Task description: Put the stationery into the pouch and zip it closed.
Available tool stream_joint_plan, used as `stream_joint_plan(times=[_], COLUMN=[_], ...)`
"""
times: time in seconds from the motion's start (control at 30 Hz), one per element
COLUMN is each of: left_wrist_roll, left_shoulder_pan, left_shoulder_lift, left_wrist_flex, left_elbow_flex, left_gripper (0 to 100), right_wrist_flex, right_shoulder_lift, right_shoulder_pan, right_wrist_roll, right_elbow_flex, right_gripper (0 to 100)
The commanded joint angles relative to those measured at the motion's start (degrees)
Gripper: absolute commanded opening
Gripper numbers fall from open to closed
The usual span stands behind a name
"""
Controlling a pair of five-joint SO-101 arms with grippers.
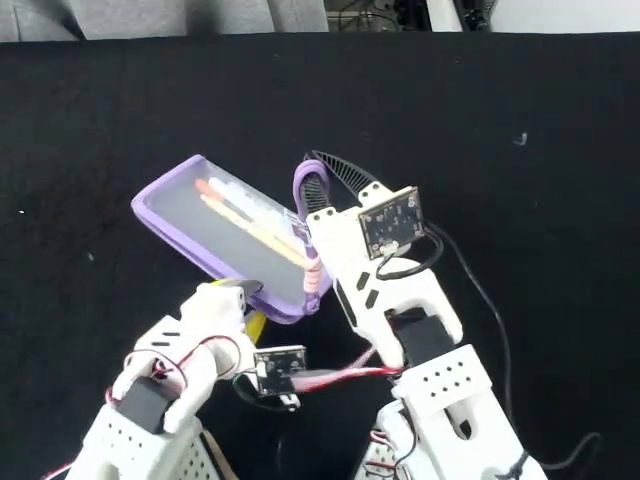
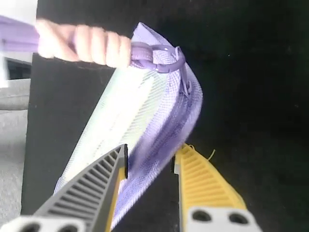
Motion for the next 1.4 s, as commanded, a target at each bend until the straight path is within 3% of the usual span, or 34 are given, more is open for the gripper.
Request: stream_joint_plan(times=[0.0, 0.2, 0.37, 0.6, 0.87, 1.0, 1.17, 1.37], left_wrist_roll=[4.84, 7.56, 7.21, 7.91, 21.10, 31.65, 41.93, 47.65], left_shoulder_pan=[-0.84, 0.40, 1.98, 1.54, -6.64, -9.54, -10.07, -10.07], left_shoulder_lift=[-0.18, -0.09, -0.09, -0.09, -0.35, -0.35, -0.35, -0.44], left_wrist_flex=[-9.76, -9.67, -9.58, -9.49, -10.02, -10.02, -10.02, -9.49], left_elbow_flex=[2.59, 2.77, 2.77, 2.77, -1.71, -7.43, -11.91, -14.55], left_gripper=[17, 16, 2, 3, 3, 3, 3, 3], right_wrist_flex=[-0.26, -0.09, -0.09, -0.09, 7.38, 11.08, 13.89, 16.97], right_shoulder_lift=[0.40, 0.40, 0.40, 0.04, -0.04, -0.04, -1.54, -10.95], right_shoulder_pan=[0.79, 0.70, 0.70, 2.55, 8.09, 12.13, 15.38, 20.04], right_wrist_roll=[-0.09, -0.18, -0.26, -0.44, -2.64, -5.36, -5.54, -5.19], right_elbow_flex=[-3.65, -4.18, -4.18, -4.26, -12.09, -16.04, -17.54, -15.43], right_gripper=[1.2, 1.2, 1.2, 1.2, 1.1, 1.1, 1.1, 1.1])
